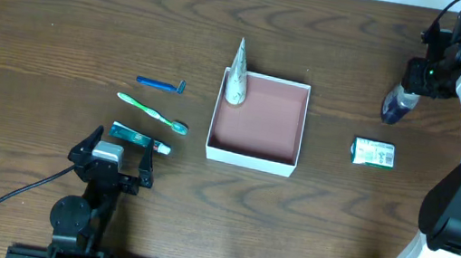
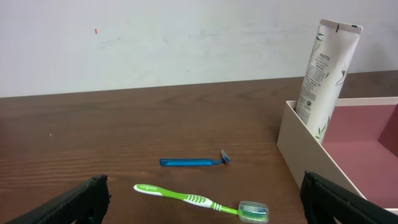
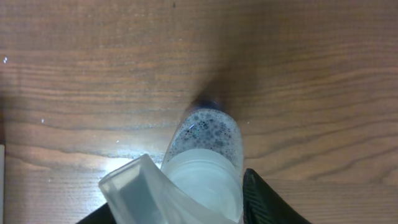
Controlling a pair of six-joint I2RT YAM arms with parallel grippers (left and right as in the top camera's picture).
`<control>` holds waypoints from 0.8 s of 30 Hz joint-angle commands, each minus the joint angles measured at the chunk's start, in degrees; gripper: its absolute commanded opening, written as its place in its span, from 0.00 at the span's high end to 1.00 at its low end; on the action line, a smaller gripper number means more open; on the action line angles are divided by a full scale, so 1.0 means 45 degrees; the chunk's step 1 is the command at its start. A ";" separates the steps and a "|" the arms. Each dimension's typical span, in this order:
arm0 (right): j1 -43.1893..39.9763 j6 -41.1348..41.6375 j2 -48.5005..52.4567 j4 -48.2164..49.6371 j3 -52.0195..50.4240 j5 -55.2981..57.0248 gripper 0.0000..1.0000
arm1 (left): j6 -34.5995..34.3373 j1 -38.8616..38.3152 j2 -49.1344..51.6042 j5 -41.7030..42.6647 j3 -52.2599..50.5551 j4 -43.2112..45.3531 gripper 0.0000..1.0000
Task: Pack container
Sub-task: 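Grasp the blue foaming soap bottle with the right gripper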
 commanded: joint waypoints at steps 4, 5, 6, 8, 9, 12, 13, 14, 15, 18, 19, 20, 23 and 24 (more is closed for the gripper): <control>-0.0015 0.0141 0.0044 -0.0097 0.0146 0.0160 0.68 | -0.0015 0.0063 -0.0068 0.0175 -0.0243 -0.0403 0.02; -0.0015 0.0146 0.0044 -0.0107 0.0146 0.0160 0.69 | -0.0015 0.0063 -0.0068 0.0180 -0.0243 -0.0403 0.02; -0.0015 0.0223 0.0034 -0.0121 0.0146 0.0165 0.69 | -0.0010 0.0063 -0.0068 0.0175 -0.0243 -0.0403 0.02; -0.0015 0.0253 0.0005 -0.0141 0.0151 0.0160 0.69 | -0.0015 0.0063 -0.0068 0.0180 -0.0243 -0.0403 0.02; -0.0015 0.0306 -0.0039 -0.0146 0.0151 0.0160 0.69 | -0.0010 0.0063 -0.0068 0.0180 -0.0243 -0.0403 0.02; -0.0015 0.0408 -0.0175 -0.0175 0.0151 0.0160 0.69 | -0.0015 0.0063 -0.0068 0.0175 -0.0243 -0.0403 0.02; -0.0010 0.0476 -0.0243 -0.0185 0.0151 0.0160 0.69 | -0.0015 0.0063 -0.0068 0.0180 -0.0243 -0.0403 0.02; -0.0015 0.0476 -0.0287 -0.0194 0.0151 0.0165 0.69 | -0.0010 0.0063 -0.0068 0.0175 -0.0243 -0.0403 0.02; -0.0015 0.0476 -0.0325 -0.0209 0.0151 0.0165 0.69 | -0.0015 0.0063 -0.0068 0.0180 -0.0243 -0.0403 0.02; -0.0015 0.0491 -0.0403 -0.0277 0.0151 0.0160 0.70 | -0.0015 0.0063 -0.0068 0.0180 -0.0243 -0.0403 0.02; -0.0015 0.0578 -0.0437 -0.0306 0.0151 0.0160 0.72 | -0.0015 0.0063 -0.0068 0.0180 -0.0243 -0.0403 0.02; -0.0015 0.0578 -0.0466 -0.0335 0.0151 0.0151 0.73 | -0.0015 0.0063 -0.0068 0.0175 -0.0243 -0.0403 0.02; 0.0029 0.0714 -0.0675 -0.0340 0.0151 0.0087 0.73 | -0.0010 0.0063 -0.0068 0.0180 -0.0243 -0.0403 0.02; 0.0068 0.0714 -0.0811 -0.0335 0.0151 0.0073 0.73 | -0.0015 0.0063 -0.0068 0.0180 -0.0243 -0.0403 0.02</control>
